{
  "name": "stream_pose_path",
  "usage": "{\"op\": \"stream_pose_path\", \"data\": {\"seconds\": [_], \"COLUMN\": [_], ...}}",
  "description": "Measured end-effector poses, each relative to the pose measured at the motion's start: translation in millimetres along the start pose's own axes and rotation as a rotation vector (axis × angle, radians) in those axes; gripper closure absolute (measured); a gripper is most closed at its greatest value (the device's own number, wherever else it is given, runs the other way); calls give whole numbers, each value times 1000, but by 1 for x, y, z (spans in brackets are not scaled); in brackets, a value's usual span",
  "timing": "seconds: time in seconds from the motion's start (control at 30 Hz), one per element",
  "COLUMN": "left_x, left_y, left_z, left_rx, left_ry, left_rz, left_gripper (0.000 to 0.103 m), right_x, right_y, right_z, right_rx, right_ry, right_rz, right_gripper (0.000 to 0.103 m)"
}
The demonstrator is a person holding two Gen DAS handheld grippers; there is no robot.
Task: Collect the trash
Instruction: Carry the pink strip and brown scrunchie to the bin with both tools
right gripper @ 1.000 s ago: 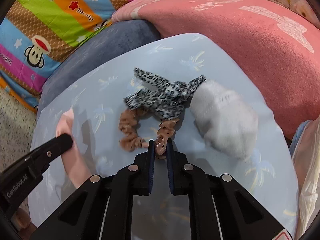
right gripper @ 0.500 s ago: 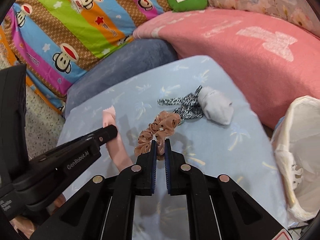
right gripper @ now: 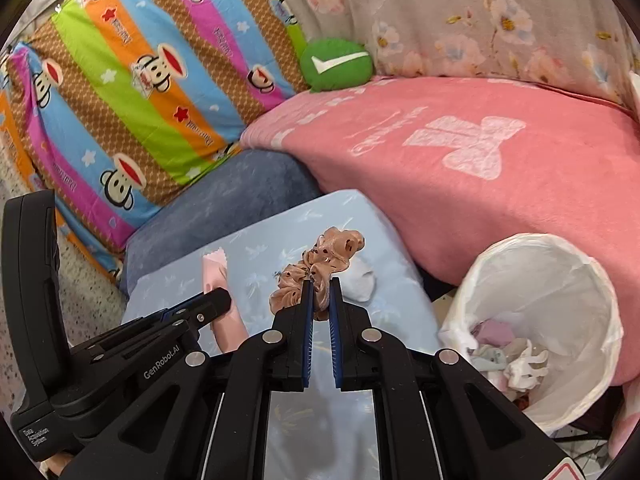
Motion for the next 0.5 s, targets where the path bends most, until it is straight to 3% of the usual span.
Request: {"op": "stream_pose_path", "data": {"seconds": [0.5], "left_x": [-7], "left_y": [-15], "left_z": [-88], "left_rx": [134], "left_ry": [127], "left_rz": [-27], "left_gripper": [98], "right_x": [-59], "right_y": [-27], "right_z": [-71], "right_rx": [96], "right_ry": [66], "right_rz": [-111], "right_gripper": [96]}}
Point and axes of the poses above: each gripper's, at about its wrist camera, not at the fingertips, and x roughly the way its jaws point, z to its left, y to its underside, the point moved 8 cm from there along x, roughly the way its jaws point, and after that the axes turned 7 degrees about x, right-handed, at the moved point
